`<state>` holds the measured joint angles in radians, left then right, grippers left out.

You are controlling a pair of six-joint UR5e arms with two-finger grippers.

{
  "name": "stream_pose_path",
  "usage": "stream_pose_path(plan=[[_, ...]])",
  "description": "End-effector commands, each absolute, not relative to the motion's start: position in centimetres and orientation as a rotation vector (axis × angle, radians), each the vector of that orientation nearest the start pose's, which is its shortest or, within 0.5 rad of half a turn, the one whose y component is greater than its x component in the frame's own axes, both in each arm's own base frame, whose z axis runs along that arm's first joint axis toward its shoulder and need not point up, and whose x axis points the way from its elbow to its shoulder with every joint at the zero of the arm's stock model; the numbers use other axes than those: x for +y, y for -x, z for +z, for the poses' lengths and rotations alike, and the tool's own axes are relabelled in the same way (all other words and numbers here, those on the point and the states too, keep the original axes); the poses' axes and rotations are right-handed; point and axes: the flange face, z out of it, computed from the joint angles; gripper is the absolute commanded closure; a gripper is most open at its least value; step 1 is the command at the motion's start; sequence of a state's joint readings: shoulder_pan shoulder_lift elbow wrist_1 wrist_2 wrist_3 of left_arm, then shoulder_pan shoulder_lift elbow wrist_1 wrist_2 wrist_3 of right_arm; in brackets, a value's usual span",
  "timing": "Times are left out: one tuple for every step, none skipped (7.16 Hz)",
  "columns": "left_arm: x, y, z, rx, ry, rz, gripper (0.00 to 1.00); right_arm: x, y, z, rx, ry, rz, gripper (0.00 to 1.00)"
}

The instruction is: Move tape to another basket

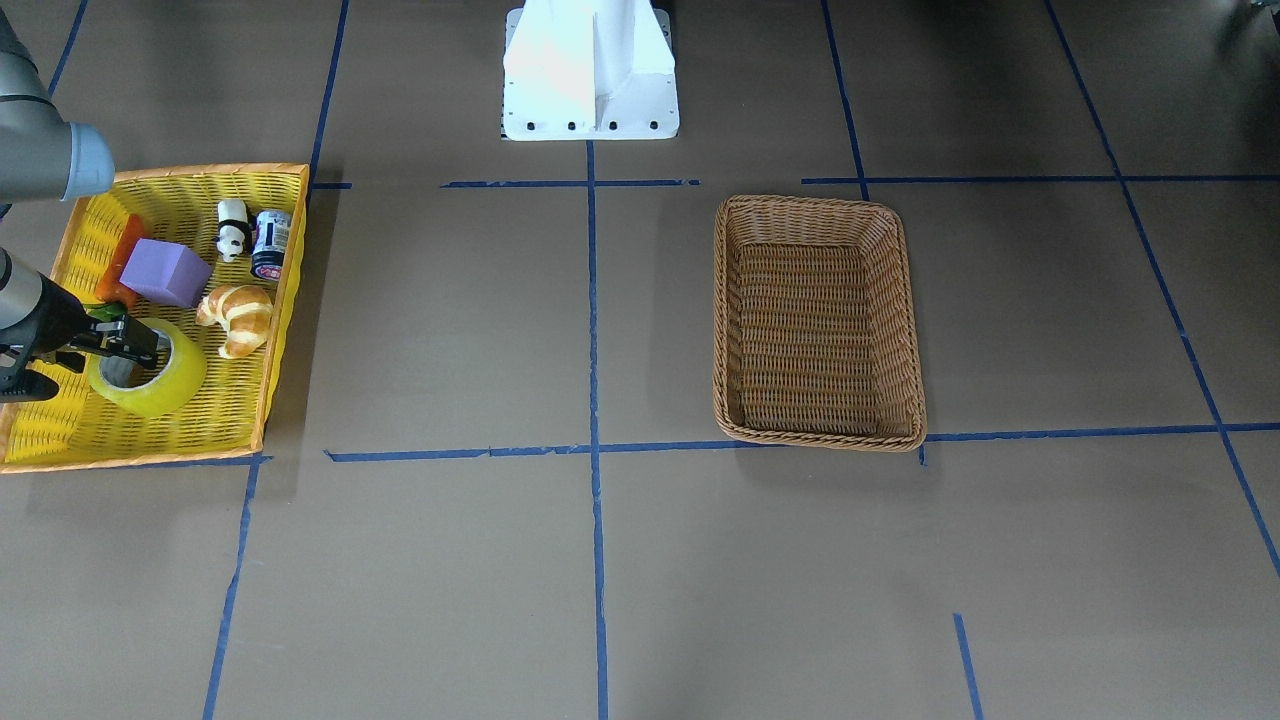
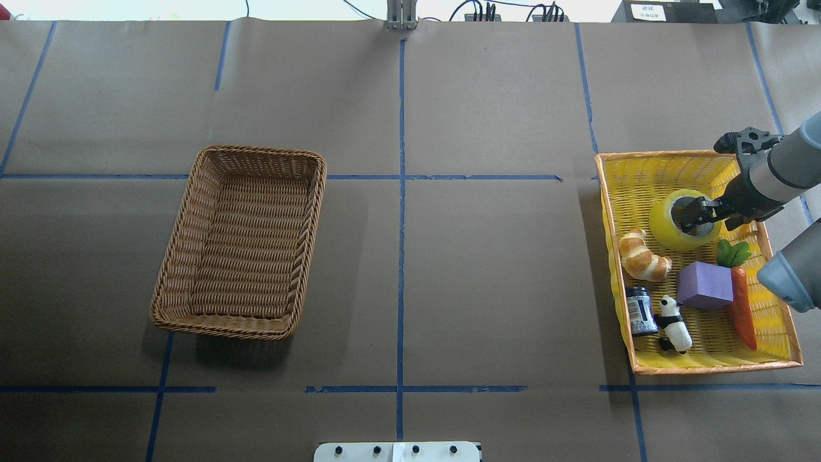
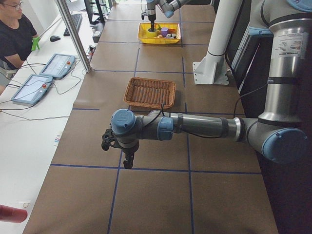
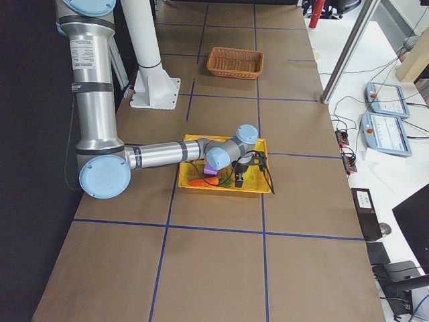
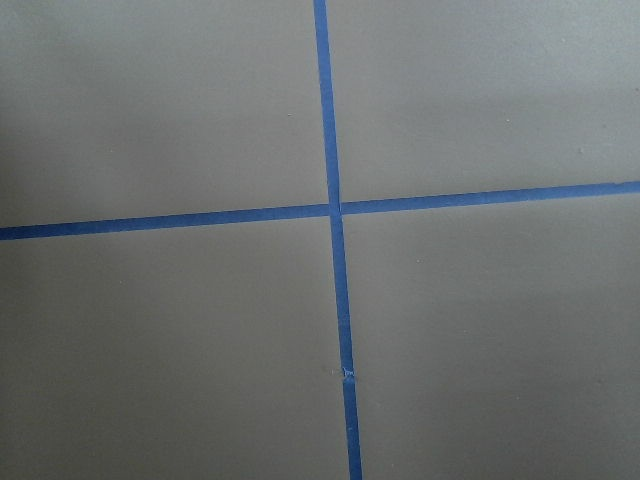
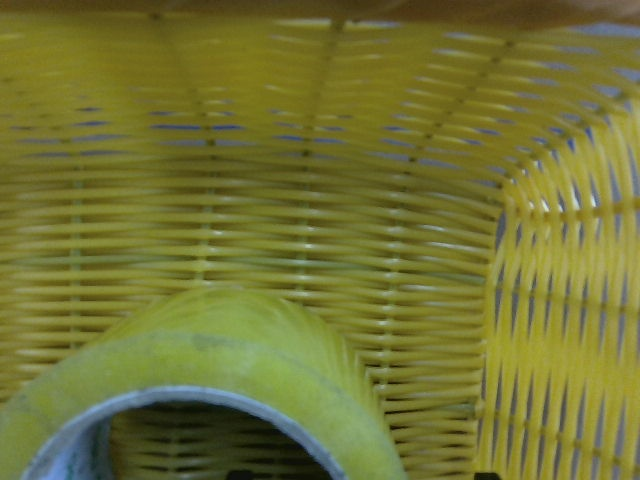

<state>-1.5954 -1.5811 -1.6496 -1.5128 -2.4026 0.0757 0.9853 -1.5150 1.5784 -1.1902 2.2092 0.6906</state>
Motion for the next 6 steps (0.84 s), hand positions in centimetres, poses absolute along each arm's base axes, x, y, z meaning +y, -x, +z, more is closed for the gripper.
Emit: stream_pose_path(plan=[[-49.5, 7.2, 61.2, 0.831, -0.067, 0.041, 0.0, -49.0, 23.7, 59.0, -0.77, 0.034, -0.052, 1.0], [-49.6, 7.2, 60.9, 0.831, -0.067, 0.021, 0.0, -49.0, 23.6, 58.6, -0.78, 0.032, -0.052, 1.0], [-49.6, 7.2, 60.6, 0.831, -0.072, 0.023, 0.0, -49.3, 22.7, 58.4, -0.799, 0.036, -0.039, 1.0], [-49.6, 7.2, 60.2, 0.831, -0.076, 0.023, 0.0, -50.1, 21.0, 57.3, -0.834, 0.027, -0.015, 1.0], [-49.5, 7.2, 60.0, 0.831, -0.079, 0.025, 0.0, -50.6, 19.2, 55.0, -0.86, -0.013, 0.009, 1.0], [-49.4, 7.2, 59.3, 0.829, -0.093, 0.031, 0.0, -51.4, 16.7, 52.6, -0.895, -0.059, 0.039, 1.0]])
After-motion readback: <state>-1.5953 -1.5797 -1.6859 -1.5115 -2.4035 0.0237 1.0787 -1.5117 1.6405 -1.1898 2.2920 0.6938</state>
